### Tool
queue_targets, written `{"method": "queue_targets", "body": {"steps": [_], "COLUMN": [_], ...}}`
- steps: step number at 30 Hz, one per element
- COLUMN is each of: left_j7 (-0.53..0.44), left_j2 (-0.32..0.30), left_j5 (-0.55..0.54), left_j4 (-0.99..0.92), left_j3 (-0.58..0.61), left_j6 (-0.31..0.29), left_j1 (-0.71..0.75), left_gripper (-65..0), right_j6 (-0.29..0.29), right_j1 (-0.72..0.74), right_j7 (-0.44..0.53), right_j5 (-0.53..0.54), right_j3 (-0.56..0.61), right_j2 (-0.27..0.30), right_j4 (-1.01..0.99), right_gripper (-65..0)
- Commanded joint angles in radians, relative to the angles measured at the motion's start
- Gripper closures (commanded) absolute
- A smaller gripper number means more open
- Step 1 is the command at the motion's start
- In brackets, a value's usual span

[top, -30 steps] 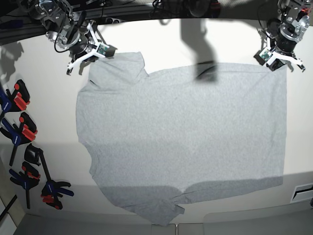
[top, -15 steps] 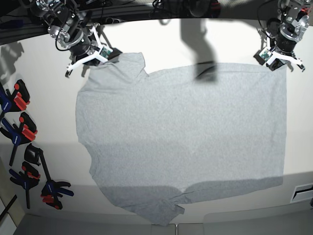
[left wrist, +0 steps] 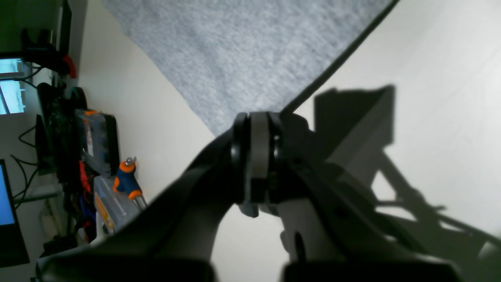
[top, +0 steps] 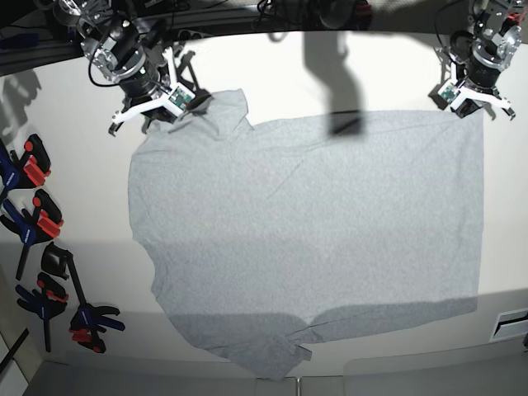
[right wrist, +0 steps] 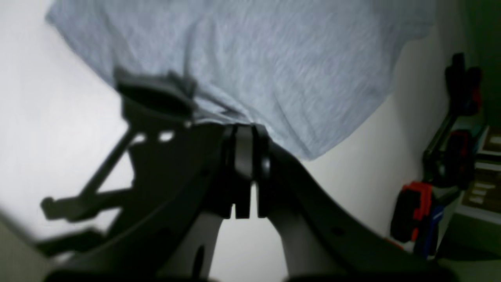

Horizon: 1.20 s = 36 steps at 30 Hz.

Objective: Fold the T-shirt properly

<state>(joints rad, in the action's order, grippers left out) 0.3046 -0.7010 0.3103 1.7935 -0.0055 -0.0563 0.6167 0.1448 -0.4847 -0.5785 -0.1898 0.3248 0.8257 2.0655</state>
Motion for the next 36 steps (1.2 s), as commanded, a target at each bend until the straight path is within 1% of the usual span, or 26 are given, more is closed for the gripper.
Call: {"method": "queue_targets", "body": {"steps": [1, 3, 6, 9, 11, 13, 16, 18, 21, 24, 27, 28, 29, 31, 33, 34, 35, 36], "left_j7": [-0.015, -0.022, -0.024, -0.023, -0.010, 0.011, 0.017, 0.023, 0.107, 0.199, 0.214, 0.226, 0.245, 0.298, 0.382, 0.432, 0.478, 0.521], "left_j2": [-0.017, -0.017, -0.017, -0.017, -0.016, -0.012, -0.011, -0.012, -0.012, -0.012, -0.013, -0.015, -0.020, -0.036, -0.058, -0.068, -0.075, -0.079], "left_j5": [0.003, 0.002, -0.013, -0.099, -0.154, -0.195, -0.235, -0.237, -0.236, -0.234, -0.233, -0.234, -0.234, -0.264, -0.349, -0.397, -0.435, -0.467], "left_j4": [0.016, 0.016, 0.016, 0.016, 0.015, 0.014, 0.013, 0.013, 0.013, 0.013, 0.018, 0.021, 0.021, 0.020, 0.020, 0.020, 0.020, 0.020], "left_j3": [-0.007, -0.007, -0.007, -0.007, -0.007, -0.007, -0.007, -0.007, -0.007, -0.007, -0.006, -0.006, -0.006, -0.006, -0.006, -0.006, -0.006, -0.006], "left_j6": [0.016, 0.016, 0.016, 0.016, 0.016, 0.016, 0.016, 0.016, 0.016, 0.015, 0.011, -0.014, -0.068, -0.220, -0.369, -0.434, -0.479, -0.503], "left_j1": [-0.009, -0.024, -0.054, -0.084, -0.105, -0.126, -0.159, -0.177, -0.188, -0.184, -0.168, -0.160, -0.152, -0.142, -0.134, -0.132, -0.132, -0.132], "left_gripper": [0.0, 0.0, 0.0, 0.0, 0.0, 0.0, 0.0, 0.0, 0.0, 0.0, 0.0, 0.0, 0.0, 0.0, 0.0, 0.0, 0.0, 0.0], "right_j6": [-0.031, -0.054, -0.064, -0.077, -0.094, -0.093, -0.093, -0.093, -0.082, -0.052, -0.045, -0.045, -0.045, -0.045, -0.045, -0.045, -0.045, -0.045], "right_j1": [0.003, 0.005, 0.013, 0.039, 0.071, 0.117, 0.201, 0.259, 0.327, 0.351, 0.351, 0.351, 0.351, 0.351, 0.352, 0.351, 0.351, 0.351], "right_j7": [0.019, 0.017, 0.016, 0.010, 0.010, 0.010, 0.010, 0.010, -0.011, -0.032, -0.029, -0.032, -0.032, -0.032, -0.035, -0.036, -0.040, -0.043], "right_j5": [-0.008, -0.008, -0.007, -0.003, 0.029, 0.061, 0.071, 0.075, 0.127, 0.142, 0.142, 0.141, 0.141, 0.141, 0.141, 0.141, 0.141, 0.141], "right_j3": [-0.009, -0.009, -0.009, -0.009, -0.009, -0.009, -0.009, -0.009, -0.009, -0.009, -0.009, -0.009, -0.009, -0.009, -0.009, -0.009, -0.009, -0.009], "right_j2": [0.013, 0.013, 0.013, 0.012, 0.001, -0.027, -0.092, -0.137, -0.188, -0.216, -0.219, -0.218, -0.219, -0.219, -0.219, -0.219, -0.219, -0.219], "right_j4": [0.021, 0.021, 0.021, 0.019, 0.015, 0.000, -0.048, -0.092, -0.146, -0.159, -0.158, -0.158, -0.158, -0.158, -0.158, -0.158, -0.158, -0.158], "right_gripper": [0.0, 0.0, 0.0, 0.0, 0.0, 0.0, 0.0, 0.0, 0.0, 0.0, 0.0, 0.0, 0.0, 0.0, 0.0, 0.0, 0.0, 0.0]}}
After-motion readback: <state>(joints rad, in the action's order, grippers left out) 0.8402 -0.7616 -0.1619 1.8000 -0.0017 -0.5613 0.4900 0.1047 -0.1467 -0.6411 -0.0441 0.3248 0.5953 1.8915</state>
